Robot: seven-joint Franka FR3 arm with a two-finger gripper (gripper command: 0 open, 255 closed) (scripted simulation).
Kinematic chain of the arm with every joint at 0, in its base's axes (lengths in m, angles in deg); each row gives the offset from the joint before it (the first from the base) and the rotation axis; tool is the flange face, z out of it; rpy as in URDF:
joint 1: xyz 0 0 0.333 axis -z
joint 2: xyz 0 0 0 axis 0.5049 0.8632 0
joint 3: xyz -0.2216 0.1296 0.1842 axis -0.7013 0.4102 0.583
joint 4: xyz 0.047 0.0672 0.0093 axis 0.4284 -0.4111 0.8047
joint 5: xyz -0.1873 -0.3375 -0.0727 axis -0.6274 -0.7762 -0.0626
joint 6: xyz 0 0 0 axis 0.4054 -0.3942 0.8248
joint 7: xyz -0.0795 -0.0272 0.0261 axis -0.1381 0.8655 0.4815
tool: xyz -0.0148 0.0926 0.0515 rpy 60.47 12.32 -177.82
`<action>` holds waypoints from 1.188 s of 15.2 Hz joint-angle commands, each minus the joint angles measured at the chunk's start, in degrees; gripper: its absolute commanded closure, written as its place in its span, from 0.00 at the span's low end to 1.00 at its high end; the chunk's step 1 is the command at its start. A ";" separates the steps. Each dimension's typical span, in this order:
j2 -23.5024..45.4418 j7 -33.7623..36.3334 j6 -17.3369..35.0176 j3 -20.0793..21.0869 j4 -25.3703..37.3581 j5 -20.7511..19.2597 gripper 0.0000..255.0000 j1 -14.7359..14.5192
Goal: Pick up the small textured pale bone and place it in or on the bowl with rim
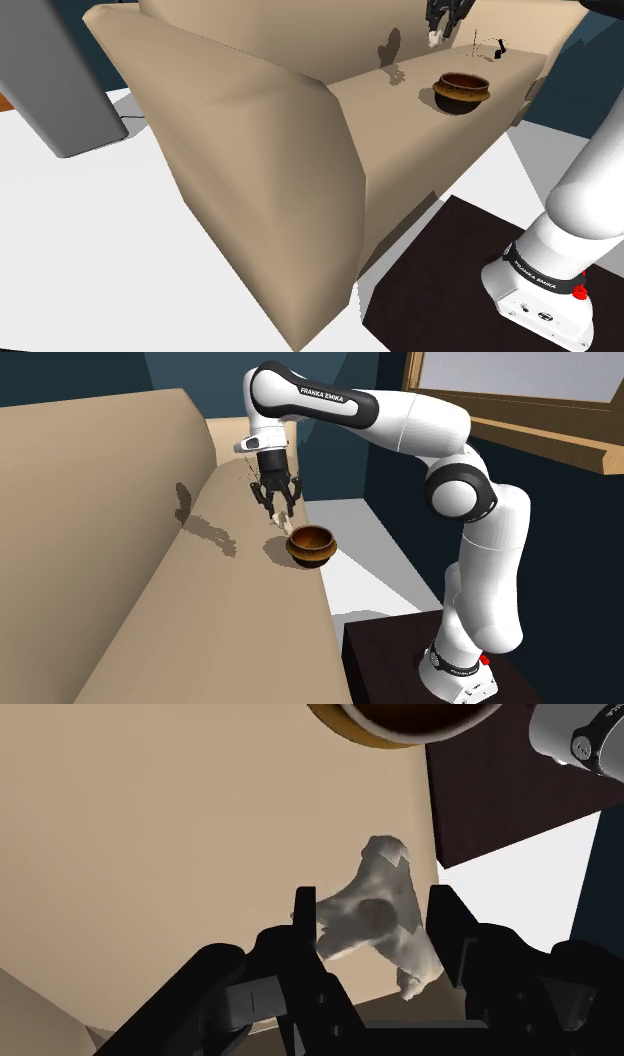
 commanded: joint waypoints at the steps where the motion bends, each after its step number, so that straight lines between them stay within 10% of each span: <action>1: -1.07 -2.71 -0.47 -1.07 -1.15 -0.83 1.00 1.36; 9: -2.40 -13.24 -3.14 -5.50 -1.64 -3.59 1.00 6.98; 18: -5.70 -13.47 5.07 -4.97 -12.82 -5.14 1.00 6.00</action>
